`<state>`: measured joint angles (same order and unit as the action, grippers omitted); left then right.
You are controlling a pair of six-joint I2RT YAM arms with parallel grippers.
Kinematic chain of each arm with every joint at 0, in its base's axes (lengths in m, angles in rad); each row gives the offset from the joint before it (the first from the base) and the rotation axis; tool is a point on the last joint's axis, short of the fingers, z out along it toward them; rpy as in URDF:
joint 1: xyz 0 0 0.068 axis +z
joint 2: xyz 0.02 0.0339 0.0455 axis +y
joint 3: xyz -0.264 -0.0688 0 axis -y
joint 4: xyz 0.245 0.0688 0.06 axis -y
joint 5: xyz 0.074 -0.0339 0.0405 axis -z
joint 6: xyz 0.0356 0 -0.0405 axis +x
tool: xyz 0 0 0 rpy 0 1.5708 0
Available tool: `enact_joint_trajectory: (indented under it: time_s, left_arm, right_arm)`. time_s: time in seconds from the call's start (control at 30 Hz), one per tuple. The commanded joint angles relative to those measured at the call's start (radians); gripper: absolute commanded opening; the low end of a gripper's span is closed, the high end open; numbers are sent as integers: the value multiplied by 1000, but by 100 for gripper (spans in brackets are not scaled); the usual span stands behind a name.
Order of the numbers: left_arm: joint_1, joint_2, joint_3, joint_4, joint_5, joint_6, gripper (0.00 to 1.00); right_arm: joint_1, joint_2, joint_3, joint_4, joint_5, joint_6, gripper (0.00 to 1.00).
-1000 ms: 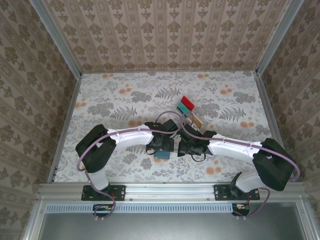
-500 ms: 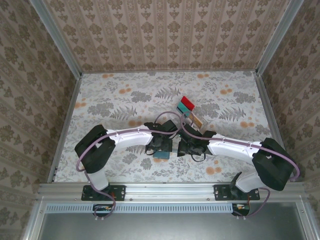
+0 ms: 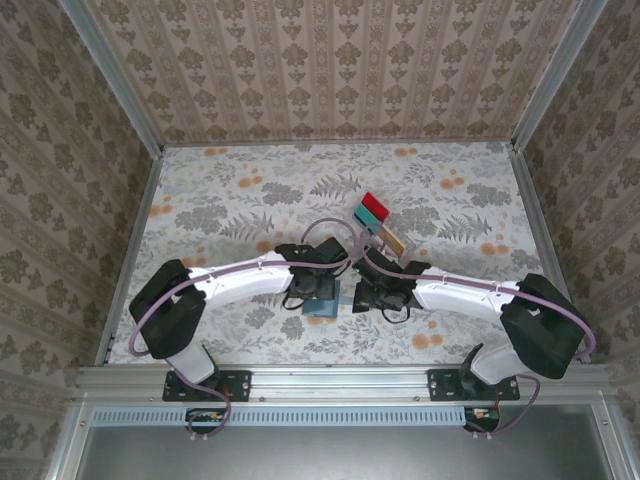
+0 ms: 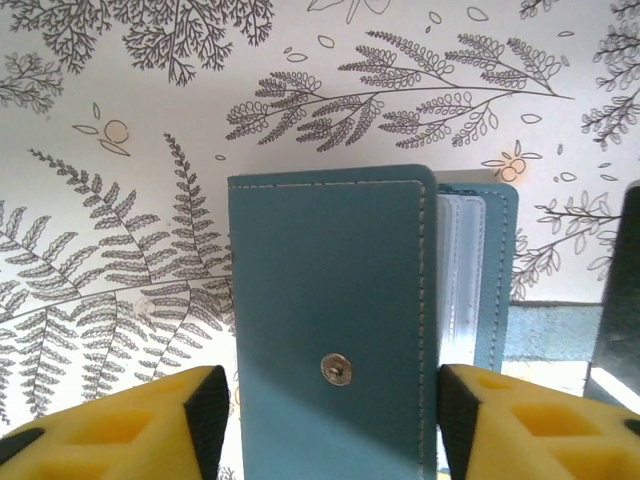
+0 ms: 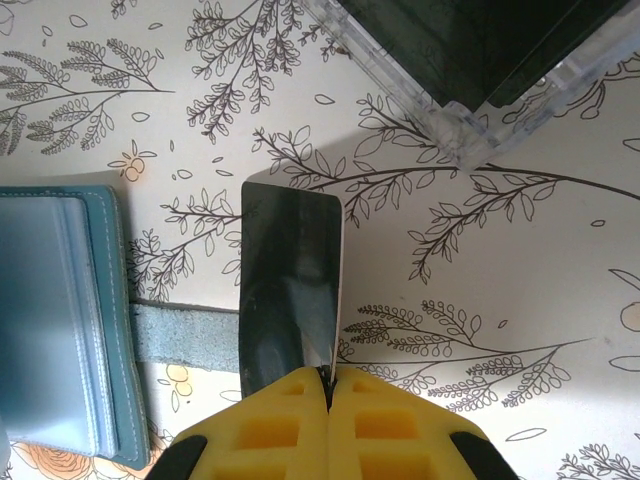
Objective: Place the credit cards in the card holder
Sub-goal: Open the card holder at the bottom-center of the table.
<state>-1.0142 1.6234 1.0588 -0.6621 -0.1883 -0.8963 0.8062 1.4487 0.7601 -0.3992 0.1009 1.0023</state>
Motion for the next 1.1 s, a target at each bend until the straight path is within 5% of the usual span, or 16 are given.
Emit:
enact_joint_trajectory:
  time_s: [0.0,0.43,0.77,1.07]
  left_arm:
    - [4,-52,-23,-72,-56,6,53]
    - [74,-175,-159,20,1,19,9]
    - [137,-276,-274,157,109,36,2]
    - [165,-325,-424,364,204,-67,0]
  right_arm:
    - [-8,35,-7,-94,39,-7,0]
    - [-16,27,13,-98,30,-32,0]
    - [-20,7,39,-79,-21,-73,0]
    - [-21,-176,69,-20,-79,-143,0]
